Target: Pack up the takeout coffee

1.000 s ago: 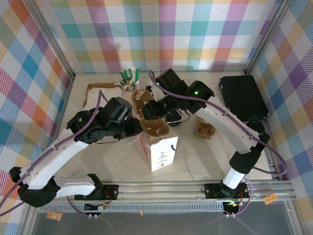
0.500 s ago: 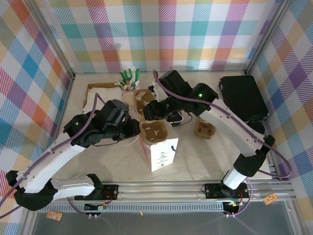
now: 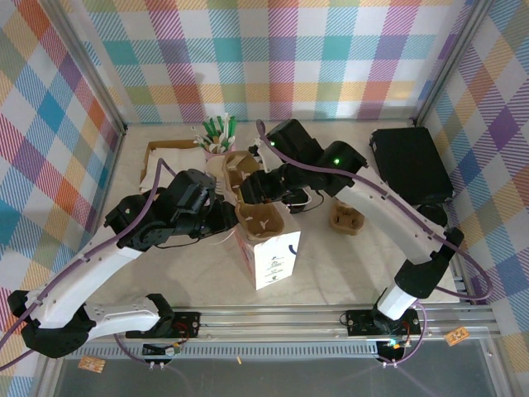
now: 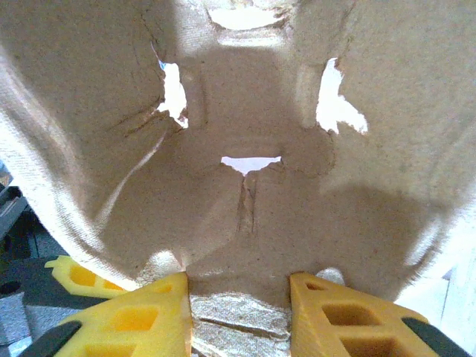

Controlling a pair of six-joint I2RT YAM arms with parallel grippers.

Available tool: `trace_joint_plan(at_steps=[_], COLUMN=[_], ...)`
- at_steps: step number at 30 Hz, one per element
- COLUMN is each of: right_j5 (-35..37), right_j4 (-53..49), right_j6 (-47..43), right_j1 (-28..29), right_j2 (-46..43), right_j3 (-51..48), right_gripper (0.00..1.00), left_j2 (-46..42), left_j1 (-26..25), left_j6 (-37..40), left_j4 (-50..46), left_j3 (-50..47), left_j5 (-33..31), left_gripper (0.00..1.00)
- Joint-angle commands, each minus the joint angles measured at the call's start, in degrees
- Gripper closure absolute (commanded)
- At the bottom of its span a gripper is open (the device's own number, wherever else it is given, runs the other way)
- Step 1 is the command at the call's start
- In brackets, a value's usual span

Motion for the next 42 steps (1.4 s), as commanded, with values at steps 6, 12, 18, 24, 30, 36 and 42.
trace_joint_plan(at_steps=[6,12,18,24,30,36,42], right_j5=[0.71,2.20,5.44,6.39,8.64,10.48,10.68], right_j4=[-0.30,-1.35,-4.09,-4.76,-4.40,-2.83,-1.32], right_j6=[-3.14,-4.62,-6.60,-7.35,-8.91,-9.64,-9.48], right_j1=[-0.77,-0.76,-0.70,-0.67,0.61,1.25,1.25], right_j2=[1.51,2.49,1.61,0.47,-0.24,-0.17,1.60], right_j3=[2.16,3.76,3.82,2.42,1.60,1.86,4.40], right_gripper=[0.65,0.65,0.65,0.65,0.65,0.65,0.65], left_j2=[-0.03,0.03,-0.28,-0.50,-0.52,-0.23,0.06], left_j1=[0.52,0.58,0.67,0.92,1.14,1.20,1.18], left_j6=[0.91,1.18,1.12,1.17,1.15,1.57,1.65], left_j4=[0.58,0.49,0.49,0.98,2.15,3.21,3.66], left_j3=[0.31,0.38,0.21,0.00,-0.32,-0.67,-0.93], left_j5=[-0.16,-0.15,-0.85,-1.28,-1.67,-0.91,-0.50], left_gripper=[0.68,0.68,0.68,0.68,0.68,0.67,0.67])
